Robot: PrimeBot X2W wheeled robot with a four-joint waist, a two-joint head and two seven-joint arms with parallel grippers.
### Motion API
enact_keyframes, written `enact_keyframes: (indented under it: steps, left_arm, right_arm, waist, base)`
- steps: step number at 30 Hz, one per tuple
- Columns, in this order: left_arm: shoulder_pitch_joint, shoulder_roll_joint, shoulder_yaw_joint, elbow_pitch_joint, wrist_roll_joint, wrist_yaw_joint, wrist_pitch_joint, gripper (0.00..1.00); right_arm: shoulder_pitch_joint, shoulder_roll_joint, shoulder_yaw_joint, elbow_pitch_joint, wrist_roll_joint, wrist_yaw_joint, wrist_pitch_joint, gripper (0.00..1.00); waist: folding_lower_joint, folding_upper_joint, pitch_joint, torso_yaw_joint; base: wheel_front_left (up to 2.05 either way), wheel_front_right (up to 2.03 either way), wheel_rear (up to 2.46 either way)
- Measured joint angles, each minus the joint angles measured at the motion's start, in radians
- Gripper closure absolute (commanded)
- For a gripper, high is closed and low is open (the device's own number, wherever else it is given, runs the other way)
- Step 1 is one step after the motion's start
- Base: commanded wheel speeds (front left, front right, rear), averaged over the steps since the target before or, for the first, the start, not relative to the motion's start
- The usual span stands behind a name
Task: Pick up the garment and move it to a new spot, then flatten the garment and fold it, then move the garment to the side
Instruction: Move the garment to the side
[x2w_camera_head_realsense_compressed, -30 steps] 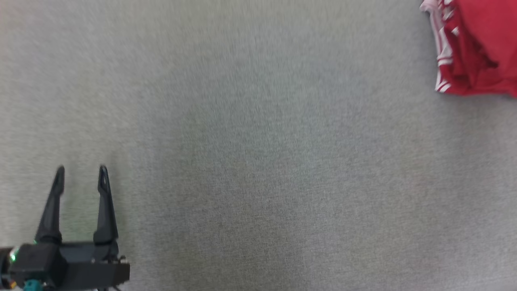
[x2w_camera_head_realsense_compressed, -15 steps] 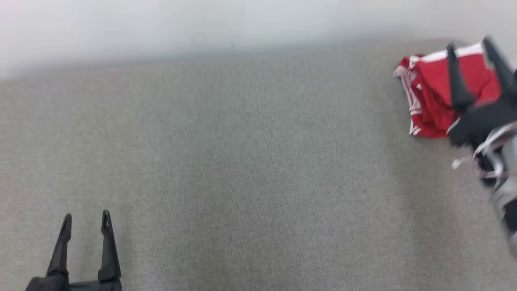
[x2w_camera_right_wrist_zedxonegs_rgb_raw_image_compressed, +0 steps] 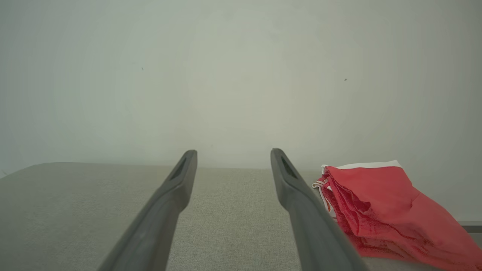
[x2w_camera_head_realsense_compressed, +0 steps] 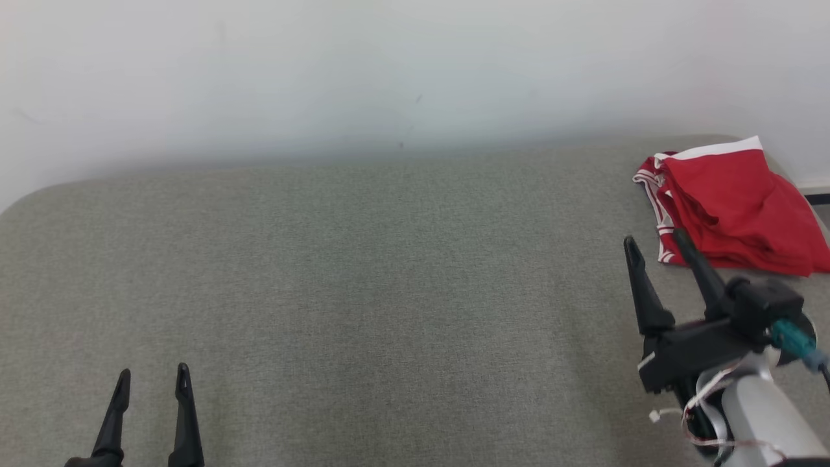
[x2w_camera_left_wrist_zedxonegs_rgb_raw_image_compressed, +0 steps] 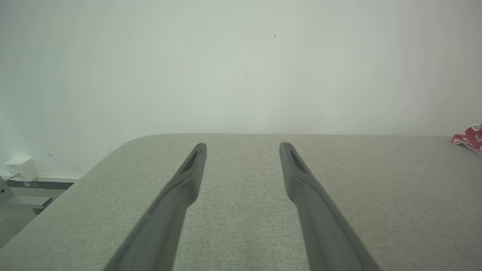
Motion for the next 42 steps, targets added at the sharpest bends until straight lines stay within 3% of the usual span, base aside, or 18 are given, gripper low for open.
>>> enact_keyframes:
  steps: [8, 22, 42]
  left_arm:
    - [-0.013, -0.005, -0.016, 0.026, 0.002, -0.001, 0.0, 0.0]
    - [-0.026, -0.015, -0.027, 0.076, 0.001, -0.01, 0.0, 0.0]
    - [-0.021, -0.021, -0.037, 0.124, 0.0, -0.026, 0.0, 0.0]
  right_arm:
    - [0.197, 0.084, -0.06, -0.147, -0.037, 0.0, 0.037, 0.0]
    - [0.369, 0.179, -0.147, -0.232, -0.104, 0.0, 0.037, 0.0]
    - [0.456, 0.218, -0.177, -0.251, -0.113, 0.0, 0.035, 0.0]
  waist:
    - [0.0001, 0.0001, -0.016, 0.028]
    - [0.0003, 0.0002, -0.035, 0.042]
    - [0.0002, 0.0002, -0.082, 0.065]
  base:
    - [0.0, 0.0, 0.0]
    - [0.0, 0.0, 0.0]
    - [0.0, 0.0, 0.0]
